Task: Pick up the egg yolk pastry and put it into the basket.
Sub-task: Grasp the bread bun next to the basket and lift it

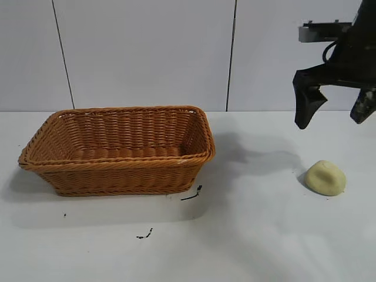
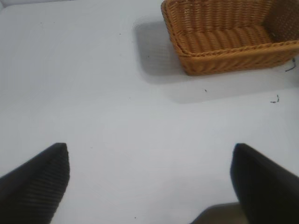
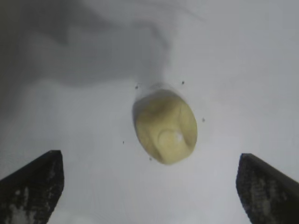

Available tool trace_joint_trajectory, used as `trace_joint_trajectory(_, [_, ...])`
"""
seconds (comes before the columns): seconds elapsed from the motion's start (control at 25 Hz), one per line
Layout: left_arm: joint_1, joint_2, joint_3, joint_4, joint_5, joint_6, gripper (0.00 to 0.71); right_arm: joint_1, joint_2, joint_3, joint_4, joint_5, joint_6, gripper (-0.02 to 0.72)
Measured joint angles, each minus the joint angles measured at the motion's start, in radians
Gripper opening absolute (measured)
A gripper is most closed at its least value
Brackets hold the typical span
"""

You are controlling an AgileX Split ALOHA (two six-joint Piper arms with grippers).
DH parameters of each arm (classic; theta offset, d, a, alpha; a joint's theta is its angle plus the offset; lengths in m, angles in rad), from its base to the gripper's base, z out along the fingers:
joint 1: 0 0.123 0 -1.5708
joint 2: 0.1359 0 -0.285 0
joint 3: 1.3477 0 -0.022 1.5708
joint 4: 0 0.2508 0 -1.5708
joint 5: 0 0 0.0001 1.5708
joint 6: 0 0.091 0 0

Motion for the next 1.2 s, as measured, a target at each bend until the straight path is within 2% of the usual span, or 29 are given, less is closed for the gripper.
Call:
trace_joint_trajectory(0.24, [0.0,0.0,0.0,0.0,0.0,0.0,0.696,0.0,0.091,-0.028,-0.029,0.0,0.041,0.693])
trace_joint_trajectory(1.0, [0.0,0.0,0.0,0.0,0.0,0.0,0.696,0.0,0.244,-0.029,-0.04,0.006,0.041,0.693])
trace_joint_trajectory(1.08, [0.0,0.0,0.0,0.0,0.0,0.0,0.696,0.0,0.245,-0.029,-0.04,0.009,0.04,0.671])
trace_joint_trajectory(1.16, [0.0,0.0,0.0,0.0,0.0,0.0,0.696,0.0,0.245,-0.029,-0.044,0.009,0.04,0.608])
trace_joint_trajectory(1.2, [0.0,0.0,0.0,0.0,0.0,0.0,0.696,0.0,0.244,-0.029,-0.053,0.011,0.04,0.554])
